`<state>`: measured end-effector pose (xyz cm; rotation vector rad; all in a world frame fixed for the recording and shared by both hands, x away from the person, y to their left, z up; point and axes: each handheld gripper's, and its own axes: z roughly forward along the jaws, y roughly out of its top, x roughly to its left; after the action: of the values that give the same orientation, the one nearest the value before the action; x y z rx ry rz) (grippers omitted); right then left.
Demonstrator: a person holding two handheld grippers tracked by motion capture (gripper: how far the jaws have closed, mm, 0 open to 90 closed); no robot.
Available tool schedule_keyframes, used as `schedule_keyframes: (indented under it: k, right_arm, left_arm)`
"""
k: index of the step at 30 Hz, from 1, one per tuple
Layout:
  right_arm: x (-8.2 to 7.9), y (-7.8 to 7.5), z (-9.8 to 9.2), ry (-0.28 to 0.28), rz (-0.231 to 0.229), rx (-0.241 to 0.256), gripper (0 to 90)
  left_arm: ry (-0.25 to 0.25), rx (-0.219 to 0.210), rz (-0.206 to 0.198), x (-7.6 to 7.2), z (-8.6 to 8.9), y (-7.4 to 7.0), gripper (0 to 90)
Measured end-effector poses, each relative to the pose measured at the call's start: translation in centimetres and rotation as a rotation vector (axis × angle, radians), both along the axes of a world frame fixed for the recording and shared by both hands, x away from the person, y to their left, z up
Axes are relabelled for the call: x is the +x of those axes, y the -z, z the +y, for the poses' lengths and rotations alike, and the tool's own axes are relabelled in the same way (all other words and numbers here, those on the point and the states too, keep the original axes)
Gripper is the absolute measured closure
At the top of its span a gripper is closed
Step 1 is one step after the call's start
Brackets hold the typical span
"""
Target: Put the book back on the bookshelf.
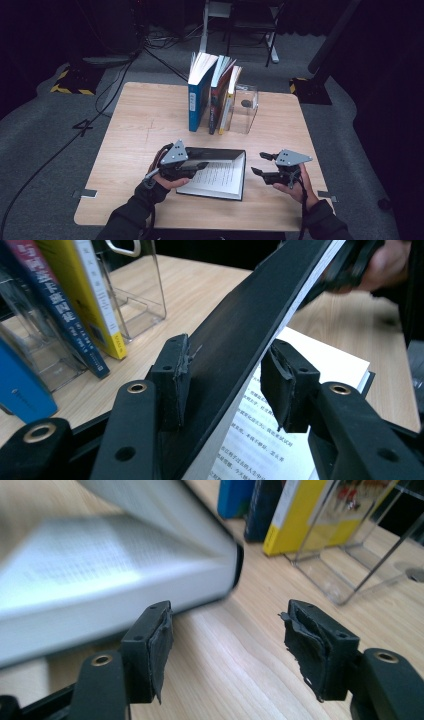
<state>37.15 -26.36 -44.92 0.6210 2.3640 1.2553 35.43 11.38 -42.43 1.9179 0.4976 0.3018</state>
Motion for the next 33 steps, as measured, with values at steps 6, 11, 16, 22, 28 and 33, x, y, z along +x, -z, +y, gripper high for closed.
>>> schedule_keyframes:
  k: [6, 11, 16, 22, 28, 33]
  right_arm:
    - [-0.2, 1.1, 1.3, -0.045, 0.039, -0.027, 37.4]
    - [-0.6, 2.0, 3.0, -0.062, 0.028, -0.026, 39.4]
    - [-1.0, 1.7, 4.3, -0.086, 0.021, 0.042, 38.3]
    - [-1.5, 0.3, 5.0, -0.079, -0.003, 0.12, 37.1]
    - [-1.7, -0.1, 5.2, -0.069, -0.022, 0.131, 36.8]
    - [-1.8, -0.7, 5.7, -0.069, -0.051, 0.132, 37.0]
  left_arm:
    - [-0.006, -0.095, 0.025, 0.3, 1.7, 0.3, 55.6]
    - [-0.013, -0.186, 0.062, 0.8, 3.3, 0.7, 55.4]
    - [-0.009, -0.265, 0.089, 1.1, 4.6, 1.3, 54.8]
    - [-0.009, -0.245, 0.075, 0.8, 4.1, 1.3, 53.9]
    - [-0.003, -0.231, 0.062, 0.6, 4.3, 1.4, 53.0]
    - [-0.009, -0.21, 0.047, -0.1, 4.2, 1.5, 51.6]
